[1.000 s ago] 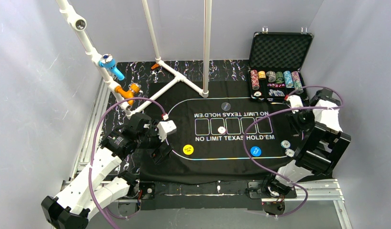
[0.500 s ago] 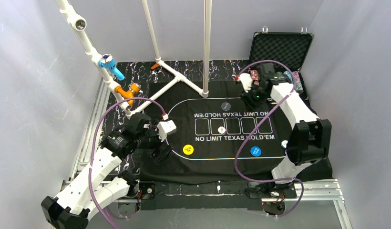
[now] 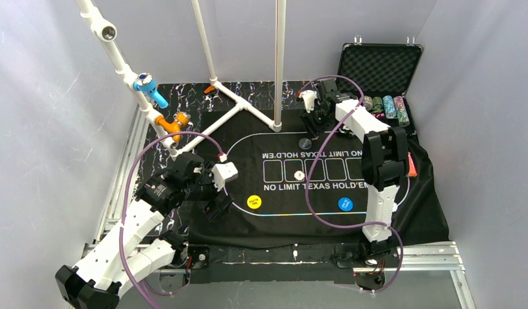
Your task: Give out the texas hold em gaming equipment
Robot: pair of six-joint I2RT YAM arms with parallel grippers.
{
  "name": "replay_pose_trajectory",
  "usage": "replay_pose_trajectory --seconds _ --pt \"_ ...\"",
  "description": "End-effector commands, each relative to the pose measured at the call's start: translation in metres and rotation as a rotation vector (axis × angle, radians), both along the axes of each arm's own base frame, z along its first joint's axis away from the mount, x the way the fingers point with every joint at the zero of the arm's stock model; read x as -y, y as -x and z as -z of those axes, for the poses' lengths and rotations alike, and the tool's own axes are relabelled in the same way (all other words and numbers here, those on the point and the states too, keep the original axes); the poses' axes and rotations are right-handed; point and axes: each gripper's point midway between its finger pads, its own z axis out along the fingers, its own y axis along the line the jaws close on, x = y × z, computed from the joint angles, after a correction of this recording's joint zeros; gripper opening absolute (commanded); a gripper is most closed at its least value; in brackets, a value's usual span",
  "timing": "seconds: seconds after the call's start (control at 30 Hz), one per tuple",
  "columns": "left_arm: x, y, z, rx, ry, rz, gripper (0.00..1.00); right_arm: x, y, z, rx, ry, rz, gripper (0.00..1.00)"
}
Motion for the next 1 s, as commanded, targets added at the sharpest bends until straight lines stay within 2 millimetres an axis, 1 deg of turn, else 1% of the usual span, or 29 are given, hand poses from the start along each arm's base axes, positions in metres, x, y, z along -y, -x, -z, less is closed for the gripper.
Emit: replay_pose_trajectory --seconds 0.0,0.2,0.4,0.47,0.53,0.57,0.63,0.67,0.73,0.83,0.9,0.97 --pt "0.0 0.0 -0.008 0.023 0.012 -0.001 0.99 -0.019 -0.037 -0.019 0.103 -0.058 0.05 0.38" --pt "0.0 0.002 -0.011 0.018 0.02 0.0 0.99 -0.03 -0.055 -0.001 0.084 -0.075 0.064 0.39" --pt "0.0 0.002 -0.011 0.019 0.017 -0.001 0.99 -0.038 -0.064 0.015 0.067 -0.081 0.071 0.41" --pt "-0.001 0.003 -0.011 0.019 0.015 0.0 0.99 -0.039 -0.066 0.017 0.069 -0.082 0.075 0.44" --pt "-0.002 0.004 -0.01 0.018 0.013 0.001 0.99 -0.039 -0.067 0.018 0.068 -0.079 0.076 0.5" --pt "-0.003 0.004 -0.008 0.018 0.01 0.001 0.99 -0.039 -0.067 0.017 0.064 -0.075 0.077 0.56" --pt "-0.004 0.004 -0.007 0.018 0.007 0.0 0.99 -0.038 -0.066 0.009 0.063 -0.07 0.079 0.71" --pt "-0.004 0.004 -0.006 0.02 0.006 0.0 0.99 -0.037 -0.064 0.004 0.064 -0.068 0.076 0.74" --pt "-0.004 0.004 -0.006 0.021 0.007 -0.001 0.99 -0.034 -0.057 -0.01 0.076 -0.064 0.066 0.79" --pt "-0.004 0.004 -0.008 0.03 0.013 -0.002 0.99 -0.025 -0.038 -0.032 0.09 -0.049 0.044 0.81" --pt "-0.004 0.005 -0.01 0.035 0.018 -0.004 0.99 -0.017 -0.016 -0.045 0.082 -0.039 0.016 0.8" --pt "-0.004 0.005 -0.012 0.04 0.025 -0.004 0.99 -0.01 0.014 -0.051 0.057 -0.038 -0.019 0.8"
